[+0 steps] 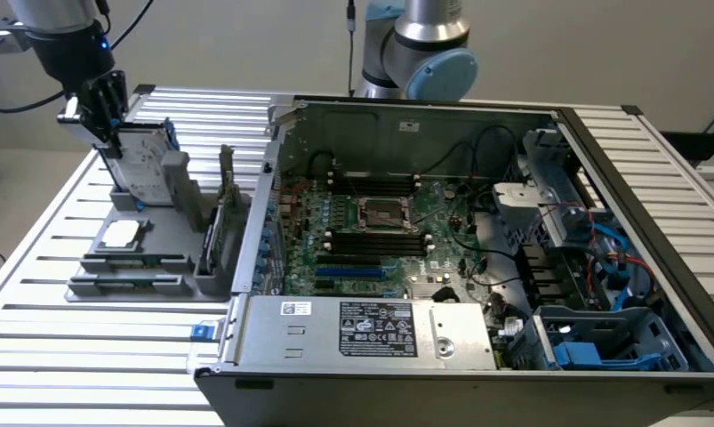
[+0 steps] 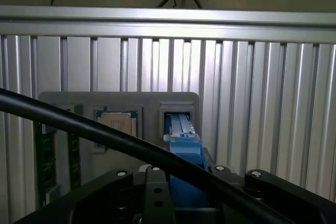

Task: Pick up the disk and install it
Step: 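Pick up the disk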

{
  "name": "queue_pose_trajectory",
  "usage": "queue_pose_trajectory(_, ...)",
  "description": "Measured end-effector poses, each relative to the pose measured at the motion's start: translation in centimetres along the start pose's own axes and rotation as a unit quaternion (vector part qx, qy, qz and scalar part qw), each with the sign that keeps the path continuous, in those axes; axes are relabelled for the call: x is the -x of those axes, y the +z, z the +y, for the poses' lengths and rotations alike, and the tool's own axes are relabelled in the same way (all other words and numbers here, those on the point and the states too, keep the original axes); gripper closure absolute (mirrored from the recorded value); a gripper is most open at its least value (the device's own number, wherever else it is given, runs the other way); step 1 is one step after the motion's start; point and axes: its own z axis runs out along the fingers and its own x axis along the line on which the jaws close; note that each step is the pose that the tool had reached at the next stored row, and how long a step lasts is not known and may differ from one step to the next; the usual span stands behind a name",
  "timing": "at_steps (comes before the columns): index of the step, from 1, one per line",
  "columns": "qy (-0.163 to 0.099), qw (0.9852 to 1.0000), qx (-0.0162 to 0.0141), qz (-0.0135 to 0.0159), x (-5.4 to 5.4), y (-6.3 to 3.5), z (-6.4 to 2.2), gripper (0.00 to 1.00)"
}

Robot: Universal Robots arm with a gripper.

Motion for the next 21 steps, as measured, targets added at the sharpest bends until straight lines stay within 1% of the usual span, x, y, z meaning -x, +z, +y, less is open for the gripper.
queue_pose_trajectory(3,0.000,1.0000,0.0001,0.0023,0.00,0.00,0.00,0.68)
queue_pose_trajectory(5,0.000,1.0000,0.0001,0.0030,-0.01,0.00,0.00,0.68)
queue_pose_trajectory(17,0.000,1.0000,0.0001,0.0032,0.00,-0.02,0.00,0.68)
queue_pose_trajectory(19,0.000,1.0000,0.0001,0.0031,-0.01,-0.24,0.00,0.68)
queue_pose_trajectory(21,0.000,1.0000,0.0001,0.0031,-0.03,-0.90,0.02,0.68)
